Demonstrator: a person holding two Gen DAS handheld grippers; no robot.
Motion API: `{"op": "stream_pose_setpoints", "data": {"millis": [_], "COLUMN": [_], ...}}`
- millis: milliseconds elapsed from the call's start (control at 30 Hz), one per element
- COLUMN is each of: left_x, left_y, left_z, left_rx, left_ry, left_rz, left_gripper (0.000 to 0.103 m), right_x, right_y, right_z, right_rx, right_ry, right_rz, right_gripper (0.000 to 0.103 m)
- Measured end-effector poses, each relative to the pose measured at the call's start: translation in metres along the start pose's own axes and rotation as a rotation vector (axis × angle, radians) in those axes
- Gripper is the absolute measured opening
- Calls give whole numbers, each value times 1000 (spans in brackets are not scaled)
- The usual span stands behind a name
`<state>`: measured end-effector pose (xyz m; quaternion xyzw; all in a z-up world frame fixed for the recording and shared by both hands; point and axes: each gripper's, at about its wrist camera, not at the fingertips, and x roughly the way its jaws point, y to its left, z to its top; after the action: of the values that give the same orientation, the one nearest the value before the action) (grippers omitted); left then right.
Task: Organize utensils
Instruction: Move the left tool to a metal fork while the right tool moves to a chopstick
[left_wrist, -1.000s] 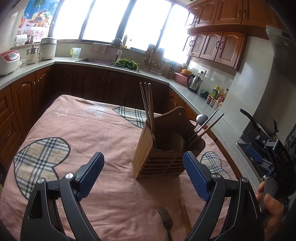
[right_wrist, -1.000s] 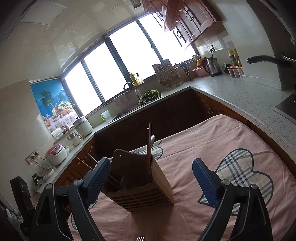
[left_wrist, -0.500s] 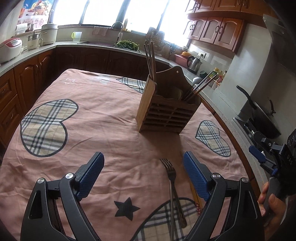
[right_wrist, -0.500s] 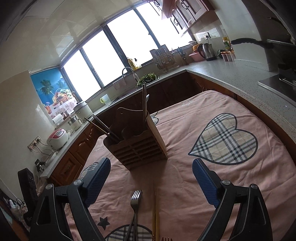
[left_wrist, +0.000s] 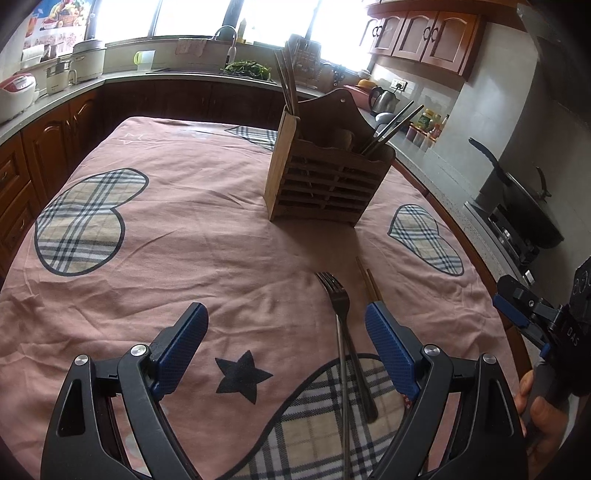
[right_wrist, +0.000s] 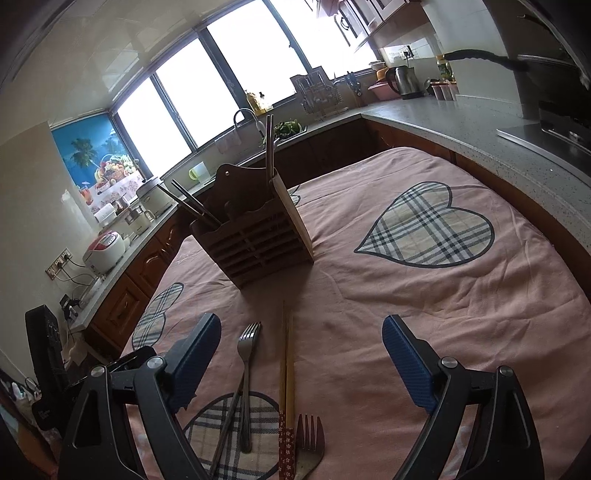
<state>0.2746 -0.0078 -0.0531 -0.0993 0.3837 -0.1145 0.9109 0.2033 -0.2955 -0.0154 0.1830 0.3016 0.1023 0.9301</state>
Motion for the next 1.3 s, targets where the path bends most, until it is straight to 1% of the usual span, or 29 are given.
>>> {"op": "stream_pose_setpoints", "data": {"millis": [167, 267, 333, 400, 433, 467, 533, 600, 667, 767, 800, 900, 933, 1000, 1033, 1067, 1300], "left_x": [12, 23, 32, 42, 48, 53, 63, 73, 85, 101, 106, 119, 122, 121, 119, 118, 101], "left_y": [-11, -19, -25, -31, -33, -36, -39, -42, -46, -50, -50, -47, -45, -41, -39, -37, -14], "left_z": [5, 7, 9, 11, 12, 12, 14, 14, 15, 17, 17, 18, 18, 17, 16, 16, 11], "left_rx": [29, 57, 79, 105, 117, 125, 133, 138, 145, 157, 159, 156, 154, 157, 162, 166, 138], "left_ry": [29, 53, 71, 93, 108, 121, 139, 154, 177, 204, 212, 246, 256, 251, 253, 257, 282], "left_rz": [-11, -14, -18, -17, -16, -15, -20, -26, -30, -30, -23, -23, -24, -32, -36, -41, -98], "left_gripper": [89, 89, 89, 89, 89, 89, 88, 84, 78, 74, 74, 60, 50, 43, 36, 33, 30], "right_x": [1, 5, 10, 17, 20, 24, 31, 36, 42, 50, 52, 61, 64, 69, 73, 77, 113], "right_y": [1, 0, -2, -4, -6, -7, -10, -12, -14, -15, -15, -15, -15, -12, -11, -9, 10], "right_z": [0, 1, 2, 2, 3, 3, 2, 2, 2, 2, 2, 4, 5, 6, 6, 5, -2], "right_rx": [-10, -12, -6, 6, 11, 15, 21, 23, 24, 26, 24, 23, 20, 11, 5, -1, -82], "right_ry": [4, 18, 34, 57, 68, 80, 103, 120, 134, 152, 158, 178, 184, 197, 206, 215, 312], "right_rz": [-5, -4, 2, 10, 12, 12, 11, 9, 5, 4, 3, 11, 13, 18, 22, 26, 23], "right_gripper": [85, 80, 71, 64, 58, 55, 46, 41, 39, 38, 36, 34, 33, 33, 32, 32, 21]}}
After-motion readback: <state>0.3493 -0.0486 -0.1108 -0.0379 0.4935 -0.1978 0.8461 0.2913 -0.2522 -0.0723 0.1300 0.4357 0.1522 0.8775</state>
